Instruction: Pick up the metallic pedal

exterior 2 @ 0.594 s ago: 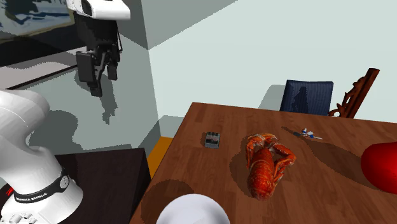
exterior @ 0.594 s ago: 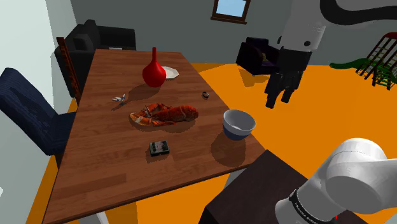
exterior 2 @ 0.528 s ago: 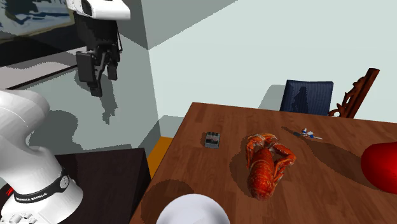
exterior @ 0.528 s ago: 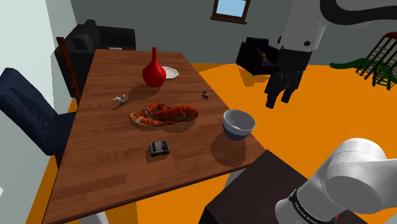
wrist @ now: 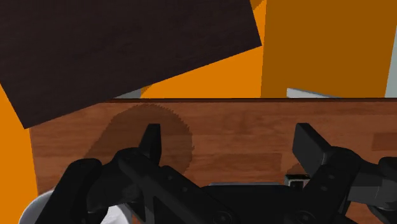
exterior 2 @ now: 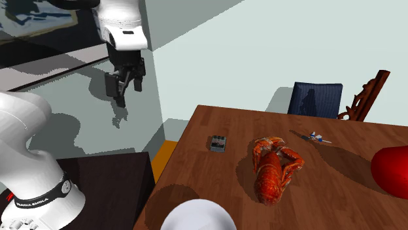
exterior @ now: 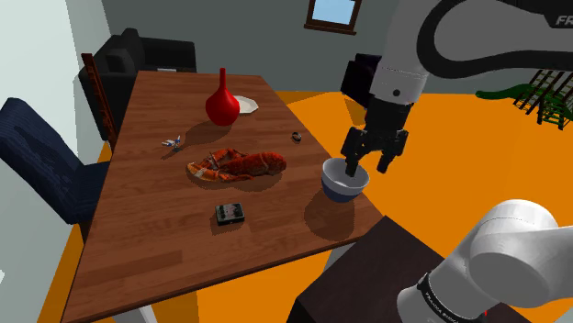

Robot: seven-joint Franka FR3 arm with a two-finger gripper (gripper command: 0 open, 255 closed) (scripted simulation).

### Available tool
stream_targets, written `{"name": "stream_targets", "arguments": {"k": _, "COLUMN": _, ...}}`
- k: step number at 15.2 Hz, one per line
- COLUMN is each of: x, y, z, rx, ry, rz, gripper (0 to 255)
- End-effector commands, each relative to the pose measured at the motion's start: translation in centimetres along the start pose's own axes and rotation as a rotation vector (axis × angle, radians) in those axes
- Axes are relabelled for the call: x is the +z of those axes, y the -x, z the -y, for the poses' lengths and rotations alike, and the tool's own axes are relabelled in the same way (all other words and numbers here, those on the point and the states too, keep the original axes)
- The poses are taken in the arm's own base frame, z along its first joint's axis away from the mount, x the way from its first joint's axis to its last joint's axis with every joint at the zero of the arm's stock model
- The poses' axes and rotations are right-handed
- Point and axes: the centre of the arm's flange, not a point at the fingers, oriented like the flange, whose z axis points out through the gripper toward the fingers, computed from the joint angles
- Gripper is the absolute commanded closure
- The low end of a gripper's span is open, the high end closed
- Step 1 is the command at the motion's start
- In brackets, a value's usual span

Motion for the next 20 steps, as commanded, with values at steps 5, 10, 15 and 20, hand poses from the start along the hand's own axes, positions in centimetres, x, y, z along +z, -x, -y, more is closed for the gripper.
{"name": "stream_targets", "arguments": {"k": 5, "x": 5.6, "y": -2.0, "z": 4.8, "rx": 0.198, "ry": -0.058, "rz": -0.016, "gripper": 0}}
{"name": "stream_targets", "arguments": {"k": 10, "x": 9.6, "y": -4.5, "z": 8.6, "rx": 0.358, "ry": -0.106, "rz": -0.028, "gripper": 0}}
{"name": "stream_targets", "arguments": {"k": 15, "x": 13.4, "y": -7.6, "z": 12.1, "rx": 0.519, "ry": -0.153, "rz": -0.04, "gripper": 0}}
{"name": "stream_targets", "arguments": {"k": 20, "x": 17.1, "y": -11.3, "z": 15.3, "rx": 0.679, "ry": -0.2, "rz": -0.053, "gripper": 0}}
